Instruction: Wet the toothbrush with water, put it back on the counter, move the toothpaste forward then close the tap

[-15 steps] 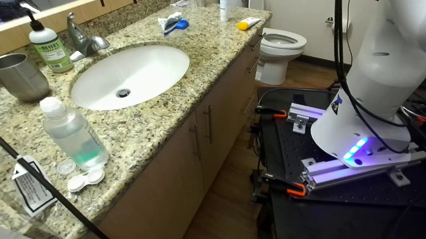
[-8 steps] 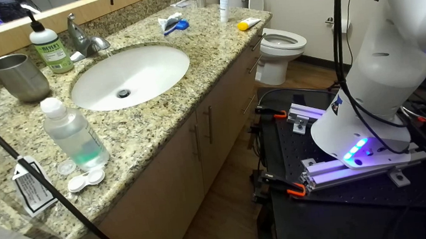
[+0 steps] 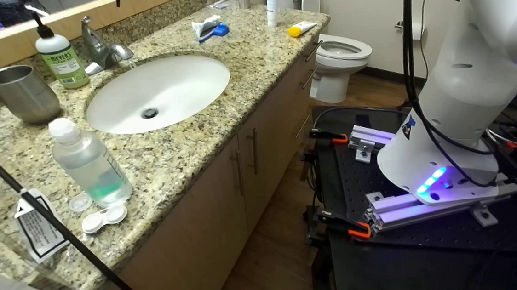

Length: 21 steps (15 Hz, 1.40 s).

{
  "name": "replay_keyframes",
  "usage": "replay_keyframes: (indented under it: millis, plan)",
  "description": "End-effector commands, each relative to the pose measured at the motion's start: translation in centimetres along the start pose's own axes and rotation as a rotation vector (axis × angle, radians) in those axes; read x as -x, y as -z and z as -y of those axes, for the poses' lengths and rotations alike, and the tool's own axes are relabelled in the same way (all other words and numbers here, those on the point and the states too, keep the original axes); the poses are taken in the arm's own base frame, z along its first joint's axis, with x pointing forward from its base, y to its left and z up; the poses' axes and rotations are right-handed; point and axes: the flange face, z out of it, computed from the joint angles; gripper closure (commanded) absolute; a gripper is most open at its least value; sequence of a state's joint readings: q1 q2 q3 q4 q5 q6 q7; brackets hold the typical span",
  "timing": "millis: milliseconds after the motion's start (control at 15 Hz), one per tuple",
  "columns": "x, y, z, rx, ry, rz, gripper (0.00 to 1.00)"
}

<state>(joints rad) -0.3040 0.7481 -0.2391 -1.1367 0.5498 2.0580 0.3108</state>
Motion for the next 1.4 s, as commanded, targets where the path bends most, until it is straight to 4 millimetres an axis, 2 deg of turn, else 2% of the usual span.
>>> replay_keyframes:
  millis: [0,200,267,533,1000,1333]
  plan:
    - [-0.6,-2.1,0.1,-0.030,-0.011,-0.012,0.00]
    - [-1.0,-3.4,0.0,-0.033,-0.021,-0.034,0.00]
    - [-0.4,-2.8,-0.3,-0.007,-0.010,-0.022,0.00]
    - [-0.6,-3.6,-0.3,-0.006,-0.010,-0.027,0.00]
    - [-1.6,-5.2,-2.8,0.061,-0.085,0.009,0.00]
    - [-0.9,-5.2,-2.0,0.009,-0.059,0.099,0.00]
